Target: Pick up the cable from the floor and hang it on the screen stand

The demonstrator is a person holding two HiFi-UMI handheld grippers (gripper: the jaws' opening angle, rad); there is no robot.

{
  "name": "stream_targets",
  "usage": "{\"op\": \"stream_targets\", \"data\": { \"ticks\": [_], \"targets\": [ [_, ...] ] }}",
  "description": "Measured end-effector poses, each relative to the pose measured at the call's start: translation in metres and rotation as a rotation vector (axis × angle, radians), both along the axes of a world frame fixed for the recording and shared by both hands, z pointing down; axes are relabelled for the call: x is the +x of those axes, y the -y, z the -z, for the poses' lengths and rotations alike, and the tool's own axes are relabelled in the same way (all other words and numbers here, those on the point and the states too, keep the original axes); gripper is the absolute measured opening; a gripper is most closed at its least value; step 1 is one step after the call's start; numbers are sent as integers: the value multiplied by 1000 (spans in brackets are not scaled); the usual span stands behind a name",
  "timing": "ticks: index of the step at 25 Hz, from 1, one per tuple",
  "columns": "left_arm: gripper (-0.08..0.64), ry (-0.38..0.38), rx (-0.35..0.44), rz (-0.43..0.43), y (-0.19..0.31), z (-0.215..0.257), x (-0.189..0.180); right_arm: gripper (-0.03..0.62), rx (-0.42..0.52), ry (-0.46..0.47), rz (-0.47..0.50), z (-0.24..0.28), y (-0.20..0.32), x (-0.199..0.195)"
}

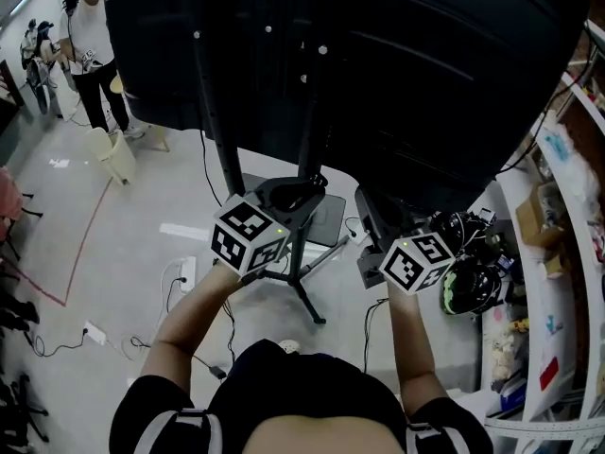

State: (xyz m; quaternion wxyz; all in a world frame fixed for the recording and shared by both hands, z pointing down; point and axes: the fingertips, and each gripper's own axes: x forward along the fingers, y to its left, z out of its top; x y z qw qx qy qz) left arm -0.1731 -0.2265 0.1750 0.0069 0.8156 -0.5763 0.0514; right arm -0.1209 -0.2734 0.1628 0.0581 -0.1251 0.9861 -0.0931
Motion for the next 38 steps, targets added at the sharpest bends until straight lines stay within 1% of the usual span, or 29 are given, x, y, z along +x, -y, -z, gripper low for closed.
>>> {"op": "stream_targets", "data": {
  "ticks": [4,7,12,15,17,21,24,26,29,32,35,38],
  "targets": [
    [51,9,43,41,-7,31,-22,23,98,-9,48,36,-5,-17],
    [51,22,73,53,-8,54,-37,23,136,15,88,65,-7,-30],
    [51,45,119,63,-9,90,-56,23,267,34,83,115,-12,-47],
    [51,55,148,71,-5,111,-68,23,298,70,113,143,-19,-61],
    [51,72,170,70,0,127,-74,23,309,89,139,163,-22,-69],
    [51,107,202,61,10,161,-82,23,298,142,209,210,-28,-82],
    [51,140,222,61,20,185,-90,23,330,133,221,236,-29,-92],
    [51,141,231,62,26,201,-98,23,340,125,233,248,-30,-98],
    [51,118,241,65,33,223,-111,23,337,126,250,257,-28,-102],
    [51,127,255,64,39,247,-119,23,315,147,259,266,-22,-101],
    [51,177,272,62,46,276,-121,23,284,162,255,278,-12,-101],
    [51,238,288,61,52,303,-121,23,293,162,251,285,-11,-101]
  ]
}}
